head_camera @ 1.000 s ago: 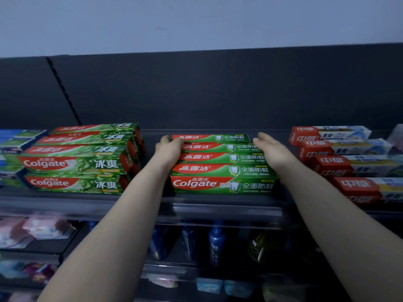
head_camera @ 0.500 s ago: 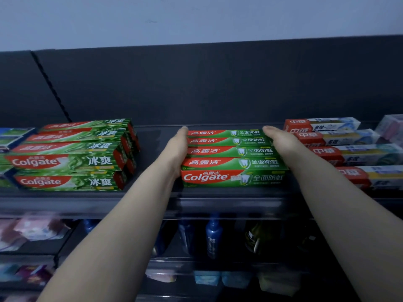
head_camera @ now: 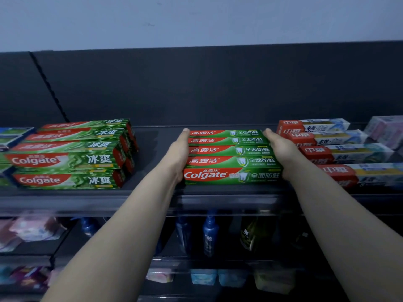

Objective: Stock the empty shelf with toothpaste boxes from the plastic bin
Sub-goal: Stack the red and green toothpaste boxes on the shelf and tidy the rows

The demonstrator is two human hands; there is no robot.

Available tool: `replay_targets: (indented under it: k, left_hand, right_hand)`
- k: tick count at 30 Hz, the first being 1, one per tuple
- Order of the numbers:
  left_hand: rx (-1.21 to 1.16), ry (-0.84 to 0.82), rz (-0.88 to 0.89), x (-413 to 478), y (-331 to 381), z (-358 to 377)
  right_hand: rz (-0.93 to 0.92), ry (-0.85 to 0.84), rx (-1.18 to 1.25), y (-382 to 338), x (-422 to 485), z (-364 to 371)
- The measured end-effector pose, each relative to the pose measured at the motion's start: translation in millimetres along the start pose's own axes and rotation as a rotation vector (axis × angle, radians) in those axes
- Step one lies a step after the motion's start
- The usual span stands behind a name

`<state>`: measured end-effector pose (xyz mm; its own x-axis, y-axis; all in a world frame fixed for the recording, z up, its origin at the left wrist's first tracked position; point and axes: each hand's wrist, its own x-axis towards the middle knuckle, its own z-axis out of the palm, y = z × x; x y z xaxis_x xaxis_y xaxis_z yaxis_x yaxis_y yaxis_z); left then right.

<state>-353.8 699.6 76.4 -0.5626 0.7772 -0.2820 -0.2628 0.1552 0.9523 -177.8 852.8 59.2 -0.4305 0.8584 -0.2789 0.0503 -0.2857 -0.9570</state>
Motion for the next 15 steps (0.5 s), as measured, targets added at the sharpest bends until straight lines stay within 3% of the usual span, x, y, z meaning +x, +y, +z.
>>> replay_targets:
  k: [10, 15]
  left_hand:
    - [0.014, 0.035, 0.033, -1.0, -1.6, -2.6]
    - [0.026, 0.035, 0.013, -3.2, 0.5, -4.3]
  right_hand:
    - [-0.022, -0.002, 0.048, 4.0, -1.6, 4.2]
    - [-0.028, -0.005, -0.044, -1.4, -7.2, 2.8]
